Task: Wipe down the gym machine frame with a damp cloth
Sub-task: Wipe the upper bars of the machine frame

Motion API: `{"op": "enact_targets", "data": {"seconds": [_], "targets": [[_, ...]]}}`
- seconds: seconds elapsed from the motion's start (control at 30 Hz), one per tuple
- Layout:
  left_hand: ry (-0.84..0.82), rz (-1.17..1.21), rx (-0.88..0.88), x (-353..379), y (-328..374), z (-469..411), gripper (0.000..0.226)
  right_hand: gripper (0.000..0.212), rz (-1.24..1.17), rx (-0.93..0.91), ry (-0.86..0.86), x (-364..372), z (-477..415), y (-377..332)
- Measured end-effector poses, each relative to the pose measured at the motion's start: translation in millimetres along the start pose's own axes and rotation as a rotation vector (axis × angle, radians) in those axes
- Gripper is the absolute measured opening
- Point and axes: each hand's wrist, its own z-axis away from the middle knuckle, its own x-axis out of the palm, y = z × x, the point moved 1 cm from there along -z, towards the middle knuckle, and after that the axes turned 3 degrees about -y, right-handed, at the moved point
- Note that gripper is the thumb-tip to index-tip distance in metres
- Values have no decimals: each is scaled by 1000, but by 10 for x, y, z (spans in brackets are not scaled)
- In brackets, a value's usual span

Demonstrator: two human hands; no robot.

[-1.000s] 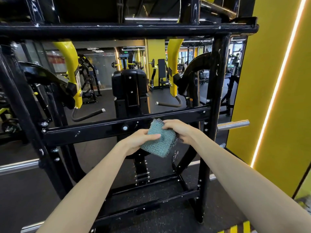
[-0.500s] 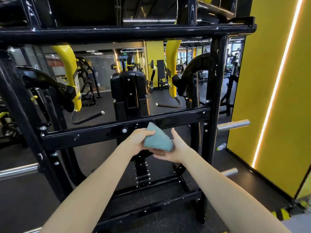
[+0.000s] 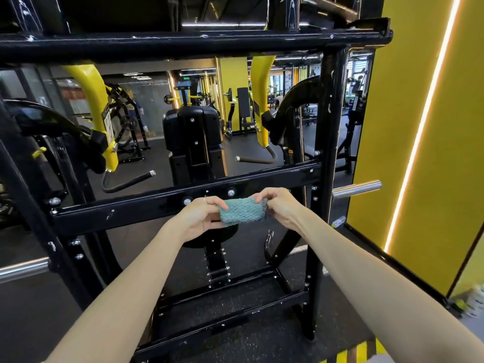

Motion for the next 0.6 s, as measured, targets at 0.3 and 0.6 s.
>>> {"op": "enact_targets", "data": {"seconds": [0.3,0.6], "targets": [[198,-206,-32,329,123,-257,19,33,-75,225,-100,-363,10,-32],[320,-890,296,1392,525,-881,23,27,89,109,224,-1102,-91,-311]]}}
